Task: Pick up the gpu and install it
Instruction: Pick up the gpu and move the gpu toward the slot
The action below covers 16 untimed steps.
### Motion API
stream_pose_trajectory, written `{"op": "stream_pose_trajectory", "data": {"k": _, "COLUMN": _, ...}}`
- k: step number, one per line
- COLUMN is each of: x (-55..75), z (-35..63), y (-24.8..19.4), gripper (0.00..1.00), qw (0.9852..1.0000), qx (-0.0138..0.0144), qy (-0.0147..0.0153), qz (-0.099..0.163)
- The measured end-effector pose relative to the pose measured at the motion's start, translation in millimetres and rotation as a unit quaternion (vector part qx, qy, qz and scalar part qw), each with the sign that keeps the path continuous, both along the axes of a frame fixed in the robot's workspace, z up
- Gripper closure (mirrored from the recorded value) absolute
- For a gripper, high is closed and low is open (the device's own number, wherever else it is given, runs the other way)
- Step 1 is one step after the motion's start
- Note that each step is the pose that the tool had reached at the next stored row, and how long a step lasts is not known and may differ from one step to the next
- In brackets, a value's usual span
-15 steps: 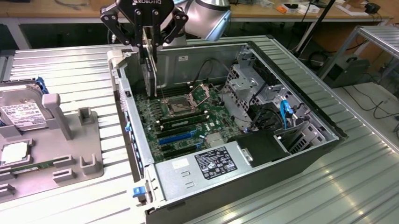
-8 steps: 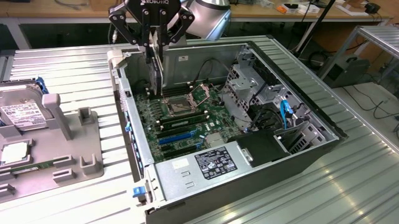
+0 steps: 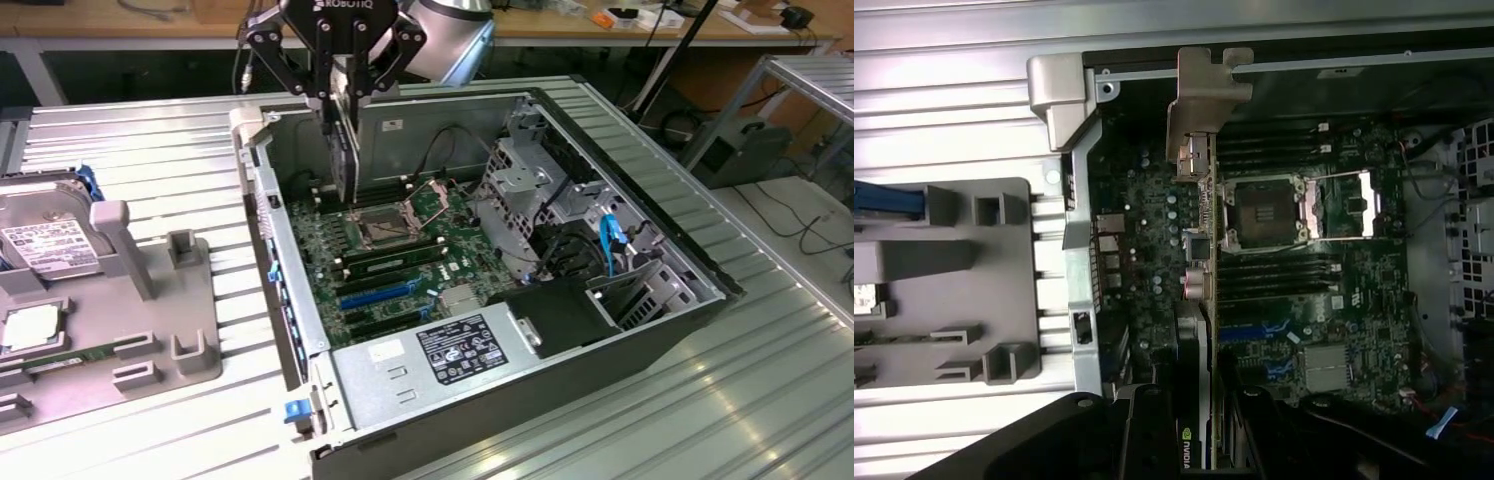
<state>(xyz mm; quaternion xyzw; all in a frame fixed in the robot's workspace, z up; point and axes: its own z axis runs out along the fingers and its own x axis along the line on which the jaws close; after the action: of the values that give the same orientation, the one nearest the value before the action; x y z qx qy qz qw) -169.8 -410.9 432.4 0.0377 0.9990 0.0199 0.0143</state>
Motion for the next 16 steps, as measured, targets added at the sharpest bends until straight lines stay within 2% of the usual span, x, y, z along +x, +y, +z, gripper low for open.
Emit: {"op": "stream_pose_trajectory", "data": {"k": 16, "x": 27.6, "z": 0.0, "y": 0.2, "gripper": 0.73, "qw": 1.0, "qx": 0.0, "qy": 0.0, "qz": 0.0}}
